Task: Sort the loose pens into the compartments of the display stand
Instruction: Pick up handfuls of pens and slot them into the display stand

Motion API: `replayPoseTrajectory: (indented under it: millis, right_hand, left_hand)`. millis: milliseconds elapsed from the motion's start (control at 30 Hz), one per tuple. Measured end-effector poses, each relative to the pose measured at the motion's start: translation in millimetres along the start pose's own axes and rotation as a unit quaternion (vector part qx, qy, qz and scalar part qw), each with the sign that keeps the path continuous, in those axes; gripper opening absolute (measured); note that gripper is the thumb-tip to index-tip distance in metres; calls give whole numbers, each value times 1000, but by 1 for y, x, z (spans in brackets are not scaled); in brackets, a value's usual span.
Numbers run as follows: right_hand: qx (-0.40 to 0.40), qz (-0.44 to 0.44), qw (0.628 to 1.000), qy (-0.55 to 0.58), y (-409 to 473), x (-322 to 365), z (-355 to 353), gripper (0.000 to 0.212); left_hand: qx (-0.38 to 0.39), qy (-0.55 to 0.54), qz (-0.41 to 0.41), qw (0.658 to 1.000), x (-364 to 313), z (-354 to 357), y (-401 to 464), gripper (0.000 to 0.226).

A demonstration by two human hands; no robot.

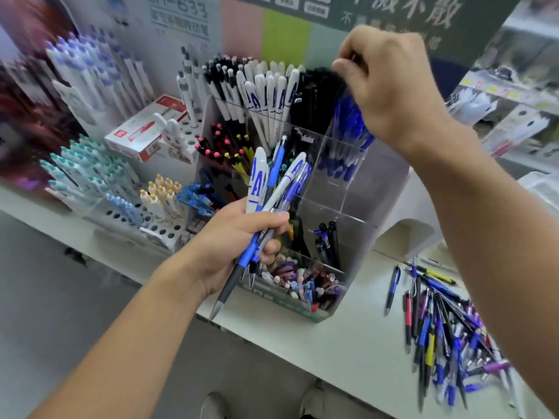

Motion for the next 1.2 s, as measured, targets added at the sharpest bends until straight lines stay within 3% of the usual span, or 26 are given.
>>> replayPoseTrajectory:
  millis: [100, 200, 333, 433, 500, 600, 733, 800, 900, 1000, 1100, 1200]
  right_hand:
    - [53, 16, 998, 4, 3, -3, 22, 21]
    - [33, 64, 997, 18, 1, -16, 31, 20]
    - [26, 97, 995, 5, -9, -16, 31, 26]
    - [-48, 102, 993, -21, -27, -4, 3, 31]
    - [-7, 140, 989, 50, -46, 4, 3, 36]
    - [150, 206, 958, 134, -79, 7, 37, 30]
    - [155, 288, 904, 276, -80, -4, 49, 16]
    - [132, 303, 897, 293, -75, -8, 44, 10]
    - [88, 285, 906, 302, -64, -10, 30, 5]
    - [111, 203, 931, 281, -47, 2, 6, 10]
    - [233, 107, 942, 217, -32, 26, -6, 11]
    - [383, 54, 909, 158, -38, 51, 21, 27]
  left_hand:
    - [7, -22, -7, 1000, 1, 0, -1, 36]
    - [20, -43, -16, 999, 3, 2, -1, 35]
    - [39, -29, -13, 999, 3, 6, -1, 29]
    - [42, 2, 0, 999, 1, 8, -3, 10]
    - [44, 20, 9, 999, 0, 9, -4, 6]
    - [57, 22, 4, 998, 2, 11, -4, 15]
    - [51, 21, 10, 998, 1, 4, -3, 15]
    - [50, 19, 11, 998, 2, -1, -5, 14]
    - [33, 25, 9, 999, 4, -10, -9, 16]
    - [-53, 88, 22, 995, 5, -26, -10, 19]
    - [-121, 186, 68, 973, -2, -38, -12, 10]
    - [-116, 244, 113, 956, -7, -41, -10, 16]
Point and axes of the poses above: each hand's wrist, its own y-axis towards the middle knuckle, its own z-axis out of the palm, x = y × z, the point moved 7 cm from there along y, towards the middle knuckle, and after that the axes turned 6 degrees about -x, right-handed, at the moved point
